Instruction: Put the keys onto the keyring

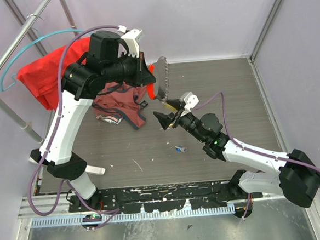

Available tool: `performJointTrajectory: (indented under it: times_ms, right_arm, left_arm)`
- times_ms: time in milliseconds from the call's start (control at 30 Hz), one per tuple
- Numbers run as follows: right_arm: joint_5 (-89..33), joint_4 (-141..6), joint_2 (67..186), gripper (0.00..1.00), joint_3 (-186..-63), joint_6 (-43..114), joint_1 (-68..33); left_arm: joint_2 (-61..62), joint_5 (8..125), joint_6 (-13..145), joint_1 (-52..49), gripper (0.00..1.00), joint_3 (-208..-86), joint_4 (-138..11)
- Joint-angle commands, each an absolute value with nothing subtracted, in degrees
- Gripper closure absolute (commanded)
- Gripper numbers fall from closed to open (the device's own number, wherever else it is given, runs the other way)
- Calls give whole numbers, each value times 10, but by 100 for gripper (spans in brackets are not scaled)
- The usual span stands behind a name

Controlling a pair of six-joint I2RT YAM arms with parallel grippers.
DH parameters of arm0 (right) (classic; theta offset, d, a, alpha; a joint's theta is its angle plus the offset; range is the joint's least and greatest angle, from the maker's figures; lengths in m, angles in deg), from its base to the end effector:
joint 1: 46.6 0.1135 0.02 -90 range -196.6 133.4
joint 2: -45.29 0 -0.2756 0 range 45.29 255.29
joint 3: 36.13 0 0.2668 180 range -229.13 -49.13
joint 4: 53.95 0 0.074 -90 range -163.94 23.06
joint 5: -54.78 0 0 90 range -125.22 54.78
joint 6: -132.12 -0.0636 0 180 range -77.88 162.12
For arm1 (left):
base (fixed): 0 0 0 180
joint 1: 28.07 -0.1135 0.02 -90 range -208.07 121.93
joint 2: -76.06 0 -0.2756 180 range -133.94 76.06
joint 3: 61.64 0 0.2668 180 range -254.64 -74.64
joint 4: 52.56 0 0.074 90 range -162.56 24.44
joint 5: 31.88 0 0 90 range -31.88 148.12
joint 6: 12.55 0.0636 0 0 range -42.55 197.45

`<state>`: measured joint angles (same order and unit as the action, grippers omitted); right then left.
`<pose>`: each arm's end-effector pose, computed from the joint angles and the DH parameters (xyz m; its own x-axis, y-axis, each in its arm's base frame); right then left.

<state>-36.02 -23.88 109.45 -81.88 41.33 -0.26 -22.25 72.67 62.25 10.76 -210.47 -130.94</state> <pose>0.1993 0.2076 0.3051 0.1297 0.1559 -0.9792 -0.7158 0.6981 0.0163 0.2621 -0.2315 0.5288 -0.5558 0.1216 -0.8224 0.6572 0.6701 -0.3451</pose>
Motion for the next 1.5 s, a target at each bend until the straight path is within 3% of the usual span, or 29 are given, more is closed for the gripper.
performJointTrajectory:
  times_ms: [0, 333, 500, 733, 900, 1067, 1467]
  right_arm:
    - [-356, -182, 1099, 27, -857, 405, 0]
    - [-366, -209, 1099, 81, -866, 398, 0]
    - [-359, -223, 1095, 98, -868, 390, 0]
    - [-352, -293, 1066, 99, -884, 381, 0]
    - [-355, -433, 1062, 99, -949, 341, 0]
    - [-335, -598, 1081, 99, -1042, 301, 0]
    - [-410, -803, 1090, 99, -1173, 307, -1]
  left_arm:
    - [-201, 743, 615, 106, 100, -2104, -1274]
    - [-192, 743, 604, 105, 100, -2081, -1253]
    - [-182, 743, 591, 99, 100, -2057, -1235]
    - [-156, 738, 567, 78, 100, -1998, -1190]
    - [-146, 737, 557, 70, 99, -1963, -1174]
    - [-132, 721, 534, 63, 88, -1911, -1145]
    - [-92, 725, 501, 42, 64, -1790, -1059]
